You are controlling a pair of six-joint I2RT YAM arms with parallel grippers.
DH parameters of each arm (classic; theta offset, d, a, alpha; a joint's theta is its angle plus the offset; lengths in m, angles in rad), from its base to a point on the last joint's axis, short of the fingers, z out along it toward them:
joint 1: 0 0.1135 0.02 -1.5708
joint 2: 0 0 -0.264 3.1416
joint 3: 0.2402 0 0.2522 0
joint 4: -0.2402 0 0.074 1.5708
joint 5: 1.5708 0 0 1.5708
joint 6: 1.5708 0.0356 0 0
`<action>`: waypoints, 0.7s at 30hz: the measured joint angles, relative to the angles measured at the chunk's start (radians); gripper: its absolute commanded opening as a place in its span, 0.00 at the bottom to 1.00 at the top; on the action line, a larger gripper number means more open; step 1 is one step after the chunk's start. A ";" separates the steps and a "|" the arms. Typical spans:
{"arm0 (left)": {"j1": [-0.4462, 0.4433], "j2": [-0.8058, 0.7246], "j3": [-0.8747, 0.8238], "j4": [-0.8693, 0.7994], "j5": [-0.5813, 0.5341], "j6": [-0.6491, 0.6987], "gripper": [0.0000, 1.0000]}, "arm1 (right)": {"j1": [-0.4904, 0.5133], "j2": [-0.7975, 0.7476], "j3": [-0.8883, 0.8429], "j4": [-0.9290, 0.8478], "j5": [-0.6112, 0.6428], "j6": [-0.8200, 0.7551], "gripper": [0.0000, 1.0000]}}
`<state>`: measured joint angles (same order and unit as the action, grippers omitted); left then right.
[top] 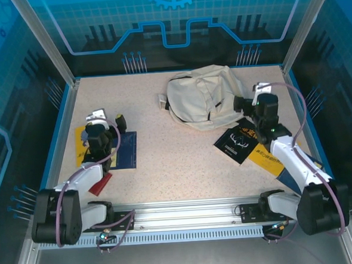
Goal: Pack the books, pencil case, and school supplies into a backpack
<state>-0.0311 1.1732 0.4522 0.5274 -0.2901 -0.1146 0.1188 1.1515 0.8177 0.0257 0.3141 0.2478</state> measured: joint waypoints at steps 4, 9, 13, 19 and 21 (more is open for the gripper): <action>0.000 -0.049 0.166 -0.271 0.038 -0.119 0.99 | -0.016 0.048 0.224 -0.299 0.013 0.174 1.00; -0.002 -0.056 0.324 -0.526 0.117 -0.255 0.99 | 0.011 0.207 0.365 -0.494 -0.055 0.206 1.00; -0.002 -0.066 0.361 -0.659 0.199 -0.337 0.99 | 0.141 0.368 0.462 -0.580 -0.100 0.213 0.98; -0.005 -0.106 0.361 -0.740 0.305 -0.400 0.99 | 0.326 0.579 0.637 -0.570 -0.203 0.272 0.92; -0.006 -0.117 0.361 -0.750 0.321 -0.415 0.99 | 0.356 0.670 0.719 -0.558 -0.230 0.294 0.92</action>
<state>-0.0368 1.0561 0.8131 -0.2230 0.0311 -0.5297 0.4747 1.8214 1.5368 -0.5323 0.0837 0.5419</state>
